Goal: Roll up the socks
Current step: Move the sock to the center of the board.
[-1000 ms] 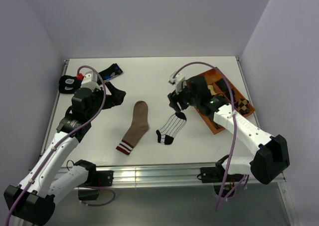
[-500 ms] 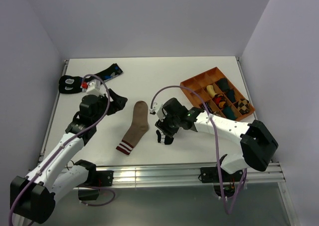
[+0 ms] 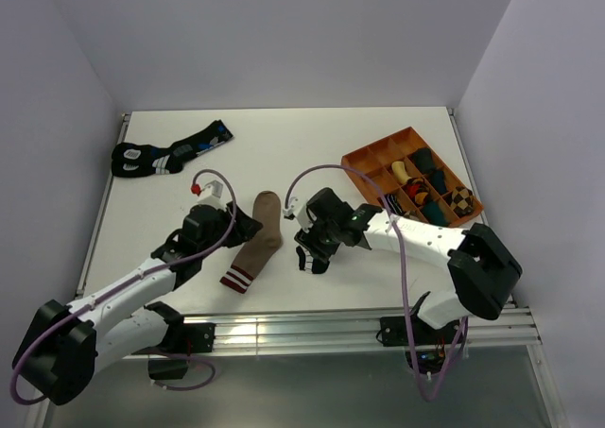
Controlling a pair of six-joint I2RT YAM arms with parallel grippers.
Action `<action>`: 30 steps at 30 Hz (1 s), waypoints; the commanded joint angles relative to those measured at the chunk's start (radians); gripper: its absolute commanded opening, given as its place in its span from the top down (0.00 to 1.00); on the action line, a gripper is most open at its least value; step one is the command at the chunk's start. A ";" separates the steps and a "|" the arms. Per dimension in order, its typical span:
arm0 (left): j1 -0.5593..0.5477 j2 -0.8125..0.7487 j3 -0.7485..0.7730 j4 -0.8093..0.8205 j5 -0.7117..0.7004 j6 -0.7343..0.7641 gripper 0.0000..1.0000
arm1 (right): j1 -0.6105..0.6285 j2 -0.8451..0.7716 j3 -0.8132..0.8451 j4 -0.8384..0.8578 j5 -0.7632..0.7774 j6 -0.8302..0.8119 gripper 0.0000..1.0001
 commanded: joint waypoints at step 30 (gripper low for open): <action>0.027 0.391 0.012 0.091 -0.045 -0.069 0.65 | 0.010 0.204 0.108 0.031 -0.024 -0.007 0.49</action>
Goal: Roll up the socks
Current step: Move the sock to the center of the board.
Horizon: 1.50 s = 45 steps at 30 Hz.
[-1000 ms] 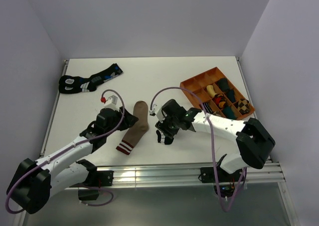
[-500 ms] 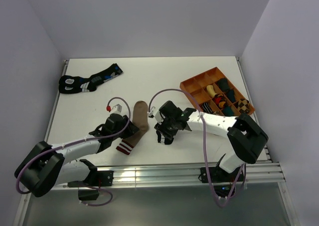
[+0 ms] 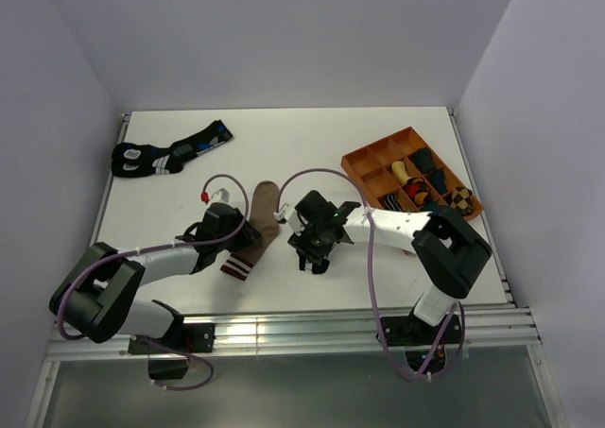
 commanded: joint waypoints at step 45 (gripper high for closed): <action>0.333 0.060 0.096 -0.025 0.051 0.093 0.64 | -0.009 0.169 0.333 -0.001 -0.027 -0.123 0.49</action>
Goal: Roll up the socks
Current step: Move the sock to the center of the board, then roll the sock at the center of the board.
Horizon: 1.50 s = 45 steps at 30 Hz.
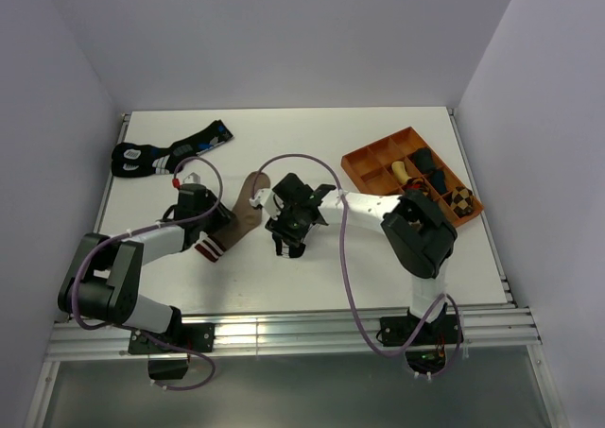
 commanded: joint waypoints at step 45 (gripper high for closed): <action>0.028 -0.559 0.128 -0.260 -0.010 0.001 0.52 | 0.134 -0.021 -0.016 0.041 0.074 0.106 0.55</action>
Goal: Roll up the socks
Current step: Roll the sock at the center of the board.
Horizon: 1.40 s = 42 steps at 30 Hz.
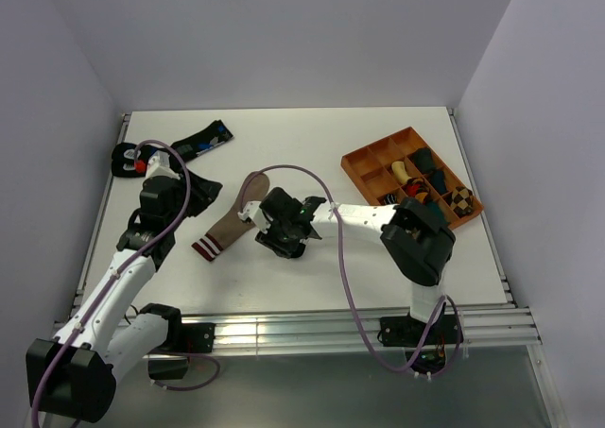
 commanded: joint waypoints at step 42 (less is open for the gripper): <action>-0.057 -0.026 -0.145 0.140 -0.024 -0.025 0.55 | -0.034 0.002 -0.026 -0.048 -0.221 -0.119 0.90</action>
